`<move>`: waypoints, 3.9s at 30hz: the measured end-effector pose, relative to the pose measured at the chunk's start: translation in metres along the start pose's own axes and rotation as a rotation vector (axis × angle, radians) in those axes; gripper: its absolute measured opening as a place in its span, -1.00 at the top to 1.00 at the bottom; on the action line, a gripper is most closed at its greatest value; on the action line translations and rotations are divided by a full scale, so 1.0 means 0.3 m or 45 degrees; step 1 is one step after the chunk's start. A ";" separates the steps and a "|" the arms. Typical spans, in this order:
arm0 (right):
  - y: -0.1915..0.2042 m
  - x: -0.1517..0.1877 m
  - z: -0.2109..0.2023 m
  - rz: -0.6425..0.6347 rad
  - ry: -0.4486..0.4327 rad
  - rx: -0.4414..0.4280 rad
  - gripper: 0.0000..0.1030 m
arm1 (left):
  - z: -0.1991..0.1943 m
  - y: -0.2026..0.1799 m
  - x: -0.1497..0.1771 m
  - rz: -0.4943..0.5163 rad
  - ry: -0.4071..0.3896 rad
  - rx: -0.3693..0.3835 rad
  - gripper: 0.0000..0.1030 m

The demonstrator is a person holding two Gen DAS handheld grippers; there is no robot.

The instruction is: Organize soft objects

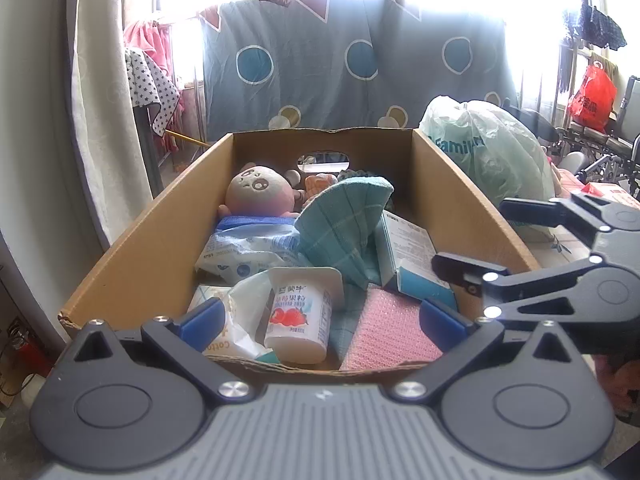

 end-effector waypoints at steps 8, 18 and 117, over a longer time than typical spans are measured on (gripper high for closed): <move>0.001 0.026 0.046 0.104 0.066 -0.089 -0.76 | 0.000 -0.001 -0.001 0.000 0.002 -0.003 -1.00; -0.010 0.035 0.054 0.143 0.083 -0.103 -0.92 | -0.005 -0.003 0.001 -0.003 -0.008 -0.009 -1.00; -0.015 0.037 0.052 0.140 0.108 -0.045 -0.98 | -0.012 0.000 0.002 -0.018 -0.064 -0.022 -1.00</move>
Point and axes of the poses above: each gripper's, at about its wrist camera, not at the fingertips, and z roughly the way its jaws point, y to its left, x to its underside, the point moved 10 cm from there along z, roughly the way its jaws point, and after that the axes turned 2 degrees about y, right-handed, at the moved point
